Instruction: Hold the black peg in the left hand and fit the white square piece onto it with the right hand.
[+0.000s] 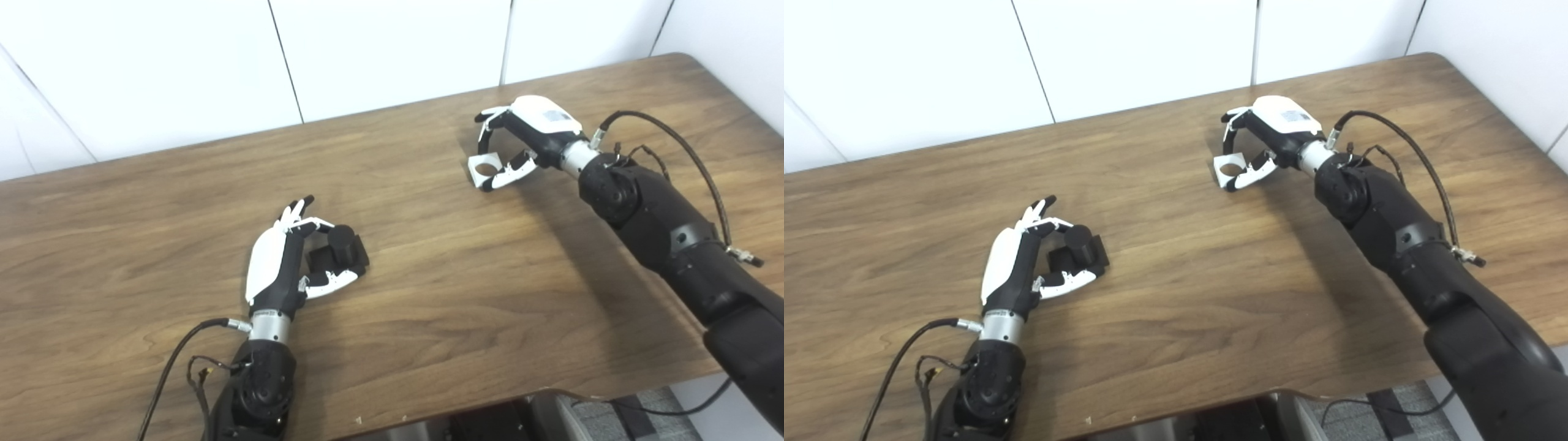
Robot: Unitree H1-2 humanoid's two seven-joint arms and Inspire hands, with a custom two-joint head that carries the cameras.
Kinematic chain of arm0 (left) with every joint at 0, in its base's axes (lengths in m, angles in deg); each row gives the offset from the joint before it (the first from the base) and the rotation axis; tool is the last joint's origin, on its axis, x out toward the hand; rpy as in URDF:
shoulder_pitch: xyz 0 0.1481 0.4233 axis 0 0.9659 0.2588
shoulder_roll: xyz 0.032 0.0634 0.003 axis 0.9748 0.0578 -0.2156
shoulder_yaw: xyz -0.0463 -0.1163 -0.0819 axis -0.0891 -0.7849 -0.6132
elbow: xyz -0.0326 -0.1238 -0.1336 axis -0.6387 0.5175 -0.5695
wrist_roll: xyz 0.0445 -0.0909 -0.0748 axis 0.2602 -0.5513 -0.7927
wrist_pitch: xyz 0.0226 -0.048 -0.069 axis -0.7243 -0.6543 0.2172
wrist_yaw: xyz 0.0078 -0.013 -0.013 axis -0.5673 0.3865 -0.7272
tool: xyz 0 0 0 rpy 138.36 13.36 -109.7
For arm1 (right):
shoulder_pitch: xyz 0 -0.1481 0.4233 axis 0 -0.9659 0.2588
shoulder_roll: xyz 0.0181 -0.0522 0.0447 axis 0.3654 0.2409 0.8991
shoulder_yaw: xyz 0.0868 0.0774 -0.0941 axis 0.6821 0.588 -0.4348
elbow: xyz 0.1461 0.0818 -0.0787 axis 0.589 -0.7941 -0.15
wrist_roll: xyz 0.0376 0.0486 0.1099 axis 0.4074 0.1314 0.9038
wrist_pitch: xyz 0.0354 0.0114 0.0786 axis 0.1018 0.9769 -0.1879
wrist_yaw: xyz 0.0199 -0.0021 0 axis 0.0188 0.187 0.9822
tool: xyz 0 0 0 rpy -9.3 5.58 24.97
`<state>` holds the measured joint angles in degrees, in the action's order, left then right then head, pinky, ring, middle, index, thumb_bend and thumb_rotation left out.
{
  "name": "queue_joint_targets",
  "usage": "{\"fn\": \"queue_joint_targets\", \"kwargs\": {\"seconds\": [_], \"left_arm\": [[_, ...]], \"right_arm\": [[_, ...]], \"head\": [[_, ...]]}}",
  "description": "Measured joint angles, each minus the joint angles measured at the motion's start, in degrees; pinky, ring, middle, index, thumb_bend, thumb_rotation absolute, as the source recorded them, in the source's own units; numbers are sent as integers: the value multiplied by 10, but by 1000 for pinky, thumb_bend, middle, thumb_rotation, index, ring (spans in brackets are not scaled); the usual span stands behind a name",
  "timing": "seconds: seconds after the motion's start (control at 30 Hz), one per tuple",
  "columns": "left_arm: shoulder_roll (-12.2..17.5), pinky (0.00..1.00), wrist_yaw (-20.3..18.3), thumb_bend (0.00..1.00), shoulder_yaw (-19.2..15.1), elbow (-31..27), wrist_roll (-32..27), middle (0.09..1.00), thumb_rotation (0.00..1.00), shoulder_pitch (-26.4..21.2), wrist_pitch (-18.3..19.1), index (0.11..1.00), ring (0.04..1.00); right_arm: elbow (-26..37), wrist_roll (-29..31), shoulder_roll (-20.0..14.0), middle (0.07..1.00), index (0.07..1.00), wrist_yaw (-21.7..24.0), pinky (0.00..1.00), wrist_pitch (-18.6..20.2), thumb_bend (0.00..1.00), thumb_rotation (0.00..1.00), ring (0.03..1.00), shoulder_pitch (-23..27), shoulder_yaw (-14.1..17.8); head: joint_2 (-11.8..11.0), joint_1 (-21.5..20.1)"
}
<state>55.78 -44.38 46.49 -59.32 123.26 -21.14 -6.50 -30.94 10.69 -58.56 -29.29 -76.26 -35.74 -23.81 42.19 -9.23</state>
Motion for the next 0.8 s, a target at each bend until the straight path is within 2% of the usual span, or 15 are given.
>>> {"fn": "queue_joint_targets", "kwargs": {"seconds": [0.43,0.57,0.8], "left_arm": [[0,1000,0,516,0,-3,0,965,89,3,1,492,1000],[0,1000,-1,516,0,-3,0,963,89,3,2,492,1000],[-1,1000,0,516,-1,-3,0,962,86,2,1,492,1000]], "right_arm": [[-14,3,0,804,486,-43,873,-38,515,147,829,-9,2],[10,1,0,807,485,-49,885,-41,515,146,836,-22,6],[86,6,1,806,483,-31,915,-35,513,145,865,-55,25]], "head": [[4,6],[4,6],[5,24]]}}
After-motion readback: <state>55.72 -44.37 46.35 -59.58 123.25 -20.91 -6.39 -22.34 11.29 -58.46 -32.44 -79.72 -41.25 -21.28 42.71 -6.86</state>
